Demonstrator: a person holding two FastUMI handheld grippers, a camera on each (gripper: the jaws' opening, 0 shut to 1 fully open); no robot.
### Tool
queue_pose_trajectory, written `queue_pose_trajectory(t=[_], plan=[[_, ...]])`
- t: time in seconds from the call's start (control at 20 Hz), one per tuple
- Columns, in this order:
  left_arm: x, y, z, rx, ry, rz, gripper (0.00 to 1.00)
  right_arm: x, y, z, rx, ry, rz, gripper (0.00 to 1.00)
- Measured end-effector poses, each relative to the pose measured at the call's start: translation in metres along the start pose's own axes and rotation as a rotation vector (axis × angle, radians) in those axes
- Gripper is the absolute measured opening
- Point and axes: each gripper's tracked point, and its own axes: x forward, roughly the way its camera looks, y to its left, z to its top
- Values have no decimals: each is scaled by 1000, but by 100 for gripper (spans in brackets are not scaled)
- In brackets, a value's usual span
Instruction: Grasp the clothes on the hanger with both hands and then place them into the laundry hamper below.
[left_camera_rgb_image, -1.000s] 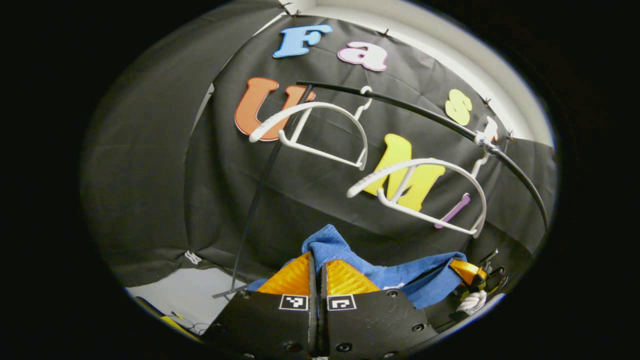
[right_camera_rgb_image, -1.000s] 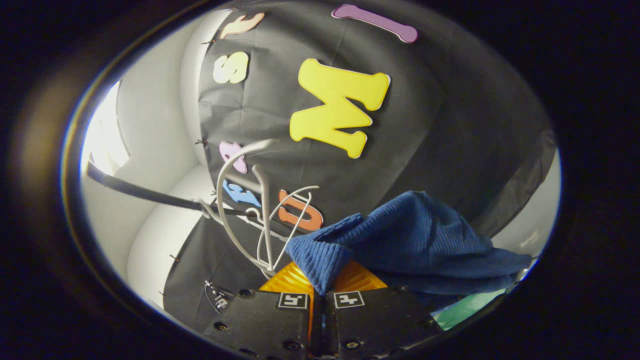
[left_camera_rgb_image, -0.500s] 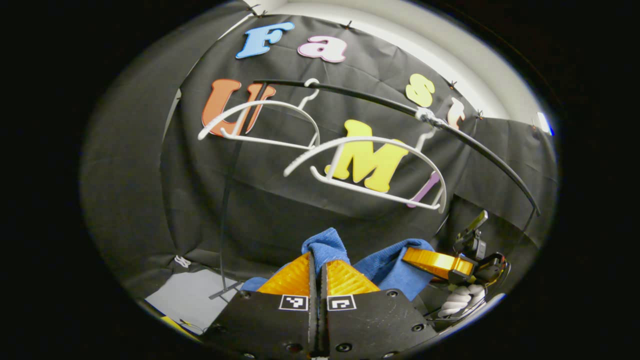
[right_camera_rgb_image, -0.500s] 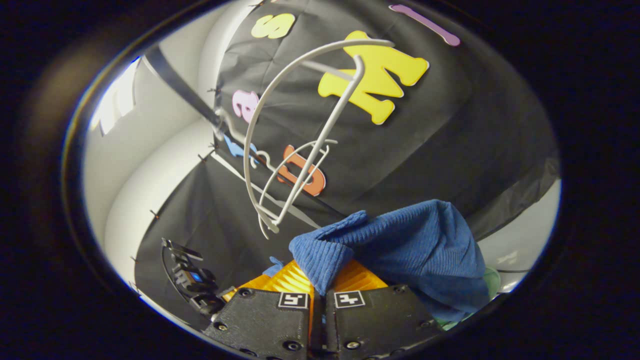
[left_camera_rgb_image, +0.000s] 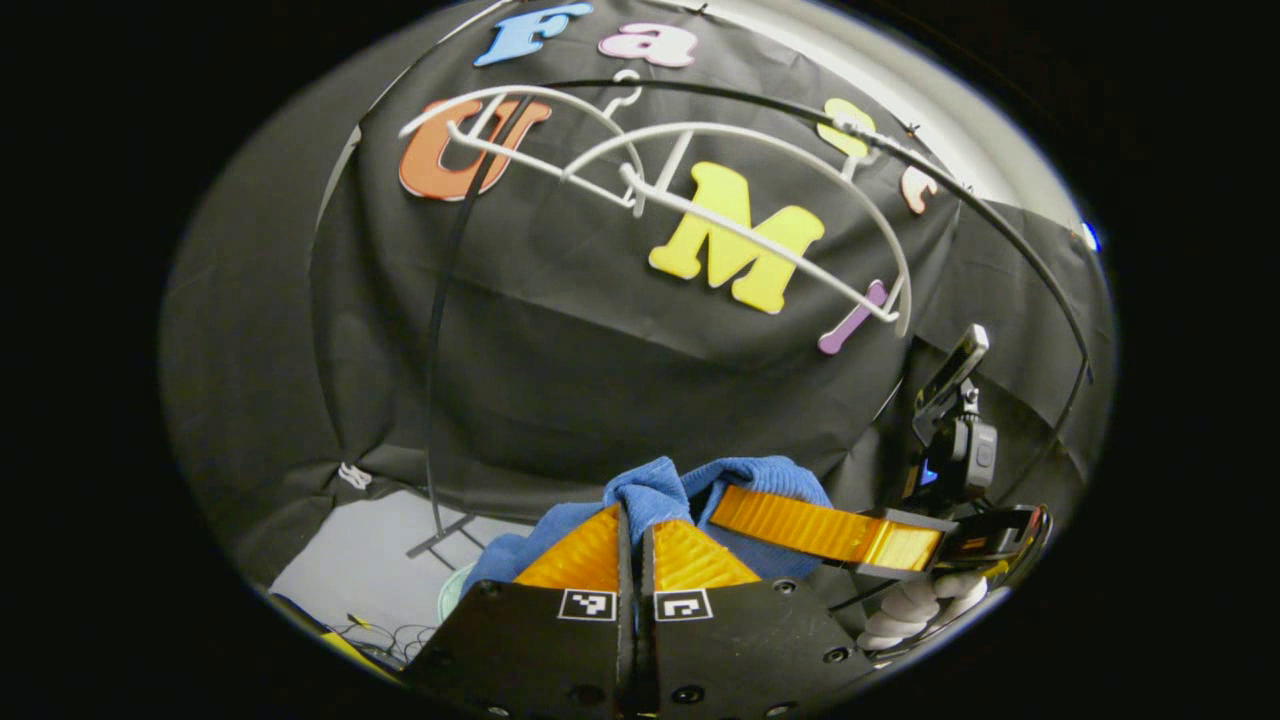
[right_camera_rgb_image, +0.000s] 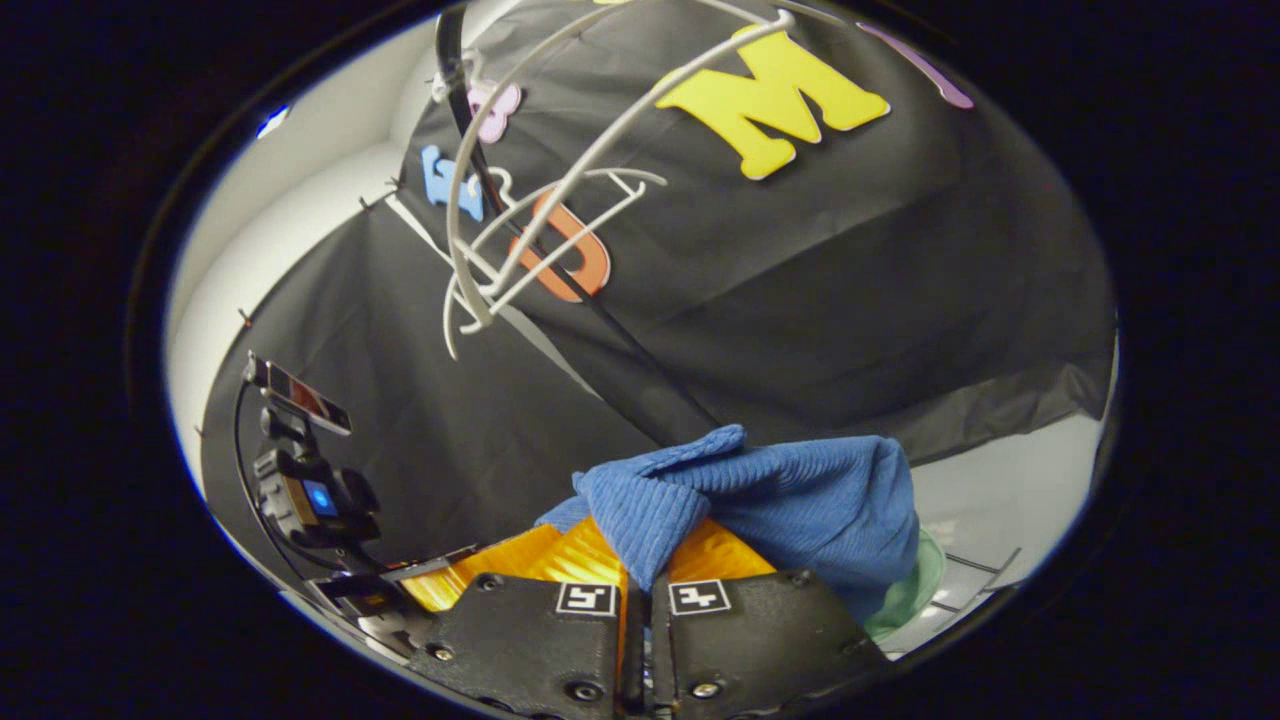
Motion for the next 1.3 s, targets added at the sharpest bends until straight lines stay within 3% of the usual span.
queue_pose_trajectory(t=[0.45, 0.55, 0.65, 0.7, 1.0, 1.2, 1.25, 1.3], plan=[[48, 64, -126, -110, 213, 102, 0, 42, -76, -91, -75, 215, -183, 7], [54, 76, -150, -130, 254, 134, 5, 54, -84, -108, -71, 257, -202, 7], [55, 89, -172, -155, 287, 170, 0, 66, -94, -123, -79, 302, -231, 7], [55, 94, -182, -167, 303, 193, 4, 66, -99, -131, -83, 325, -240, 7], [56, 110, -216, -225, 393, 274, 0, 76, -130, -193, -50, 435, -294, 6], [48, 123, -220, -162, 420, 328, 0, 76, -141, -198, -30, 446, -353, 7], [47, 126, -222, -153, 422, 344, 6, 77, -139, -196, -19, 434, -345, 8], [47, 130, -221, -144, 421, 363, 0, 73, -139, -193, -28, 426, -361, 10]])
